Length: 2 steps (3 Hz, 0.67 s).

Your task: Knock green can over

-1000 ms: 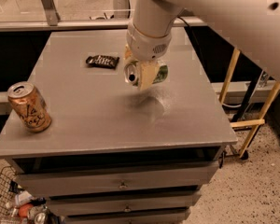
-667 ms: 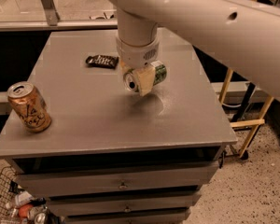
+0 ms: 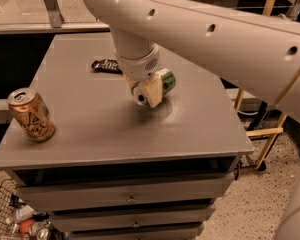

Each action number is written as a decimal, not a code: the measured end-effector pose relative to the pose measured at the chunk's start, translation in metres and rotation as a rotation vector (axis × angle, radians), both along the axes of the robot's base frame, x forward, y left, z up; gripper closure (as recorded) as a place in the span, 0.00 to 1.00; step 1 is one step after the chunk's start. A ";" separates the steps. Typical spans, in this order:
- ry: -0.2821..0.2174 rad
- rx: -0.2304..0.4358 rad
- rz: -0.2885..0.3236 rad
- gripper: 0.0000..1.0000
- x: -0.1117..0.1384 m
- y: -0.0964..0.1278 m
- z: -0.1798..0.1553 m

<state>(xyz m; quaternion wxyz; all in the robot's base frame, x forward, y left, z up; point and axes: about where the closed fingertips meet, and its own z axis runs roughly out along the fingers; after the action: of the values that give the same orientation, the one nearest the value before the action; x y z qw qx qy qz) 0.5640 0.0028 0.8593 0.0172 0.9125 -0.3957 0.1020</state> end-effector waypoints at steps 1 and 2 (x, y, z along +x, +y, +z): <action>0.034 -0.002 0.010 1.00 0.002 0.002 -0.009; 0.028 0.005 0.012 0.86 0.004 0.003 -0.010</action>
Offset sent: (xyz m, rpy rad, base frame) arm 0.0020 0.0017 -0.0092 -0.0019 0.0339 0.0104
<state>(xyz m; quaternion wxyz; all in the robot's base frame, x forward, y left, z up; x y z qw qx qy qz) 0.5679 0.0060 0.8494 0.0196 0.9164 -0.3900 0.0883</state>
